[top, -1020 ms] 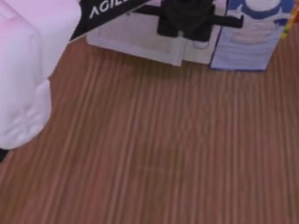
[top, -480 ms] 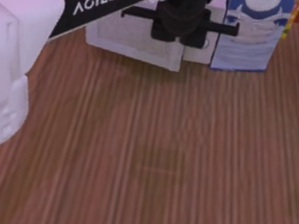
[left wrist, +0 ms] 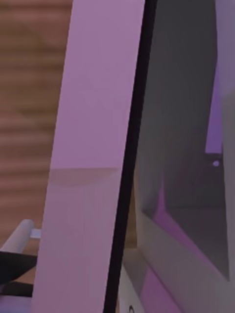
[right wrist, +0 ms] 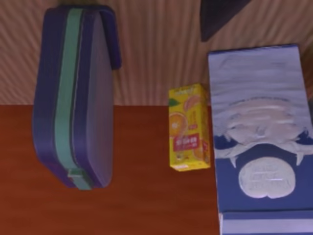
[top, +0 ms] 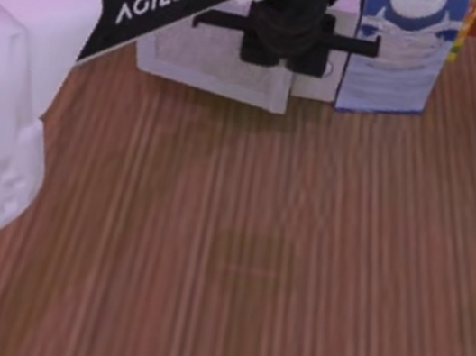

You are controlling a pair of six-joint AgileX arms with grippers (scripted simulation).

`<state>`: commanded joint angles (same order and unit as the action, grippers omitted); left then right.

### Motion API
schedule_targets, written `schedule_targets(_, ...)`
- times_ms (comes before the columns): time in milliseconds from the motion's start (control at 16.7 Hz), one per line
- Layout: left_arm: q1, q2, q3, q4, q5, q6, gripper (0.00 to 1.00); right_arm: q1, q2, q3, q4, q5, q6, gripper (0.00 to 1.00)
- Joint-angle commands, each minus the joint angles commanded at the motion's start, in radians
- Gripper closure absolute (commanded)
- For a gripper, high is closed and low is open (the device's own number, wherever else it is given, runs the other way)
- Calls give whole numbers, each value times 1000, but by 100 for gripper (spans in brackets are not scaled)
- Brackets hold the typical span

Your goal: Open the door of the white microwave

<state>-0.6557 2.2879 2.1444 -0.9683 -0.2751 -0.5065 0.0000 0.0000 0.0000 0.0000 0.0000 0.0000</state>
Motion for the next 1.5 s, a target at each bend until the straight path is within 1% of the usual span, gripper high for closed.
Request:
schedule_targets(960,-7,1,-4,3,5,-2,100,0,0,0,0,0,0,0)
schedule_targets(1380,7,-103,-170,91,42,89,100,0,0,0,0,0,0,0)
schedule_targets(1500,8,-111,-185,99,47,97,100,0,0,0,0,0,0,0)
